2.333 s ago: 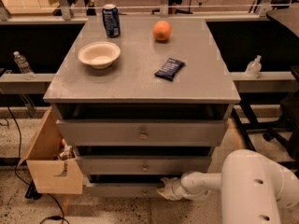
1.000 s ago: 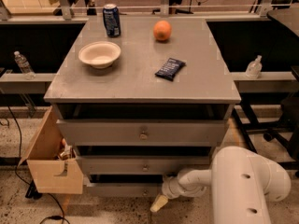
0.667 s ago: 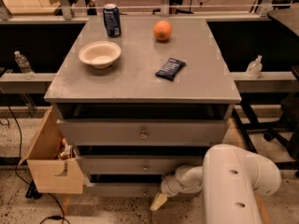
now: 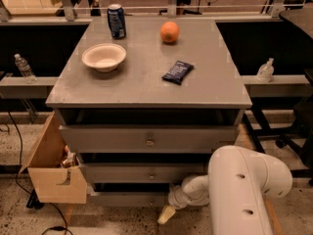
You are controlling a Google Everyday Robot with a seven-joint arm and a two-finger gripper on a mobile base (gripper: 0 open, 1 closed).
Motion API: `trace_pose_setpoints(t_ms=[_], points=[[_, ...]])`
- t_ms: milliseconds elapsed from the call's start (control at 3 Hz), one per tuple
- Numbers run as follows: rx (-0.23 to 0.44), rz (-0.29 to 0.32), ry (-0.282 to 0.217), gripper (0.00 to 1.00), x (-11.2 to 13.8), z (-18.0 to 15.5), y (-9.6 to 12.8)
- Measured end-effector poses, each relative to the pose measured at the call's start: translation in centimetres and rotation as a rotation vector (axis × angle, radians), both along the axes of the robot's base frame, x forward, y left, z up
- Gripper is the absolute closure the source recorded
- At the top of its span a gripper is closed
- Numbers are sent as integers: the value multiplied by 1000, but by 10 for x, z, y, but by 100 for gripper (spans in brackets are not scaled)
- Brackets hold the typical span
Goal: Open bottom drawer
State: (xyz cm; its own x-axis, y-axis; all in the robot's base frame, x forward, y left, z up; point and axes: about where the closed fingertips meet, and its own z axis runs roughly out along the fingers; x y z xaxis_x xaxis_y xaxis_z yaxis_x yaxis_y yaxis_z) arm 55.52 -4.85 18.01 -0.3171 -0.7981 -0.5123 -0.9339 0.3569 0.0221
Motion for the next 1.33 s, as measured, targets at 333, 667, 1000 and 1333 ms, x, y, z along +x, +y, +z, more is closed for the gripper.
trace_pose_setpoints(t_ms=[333,667,1000,1333], points=[[3,-23,-5,0,-16,13,-8],[39,-56,35,0,-32,11,-17],[71,-72,77,0,-40,4,-20],[71,-72,76,0,-39,7,-20]])
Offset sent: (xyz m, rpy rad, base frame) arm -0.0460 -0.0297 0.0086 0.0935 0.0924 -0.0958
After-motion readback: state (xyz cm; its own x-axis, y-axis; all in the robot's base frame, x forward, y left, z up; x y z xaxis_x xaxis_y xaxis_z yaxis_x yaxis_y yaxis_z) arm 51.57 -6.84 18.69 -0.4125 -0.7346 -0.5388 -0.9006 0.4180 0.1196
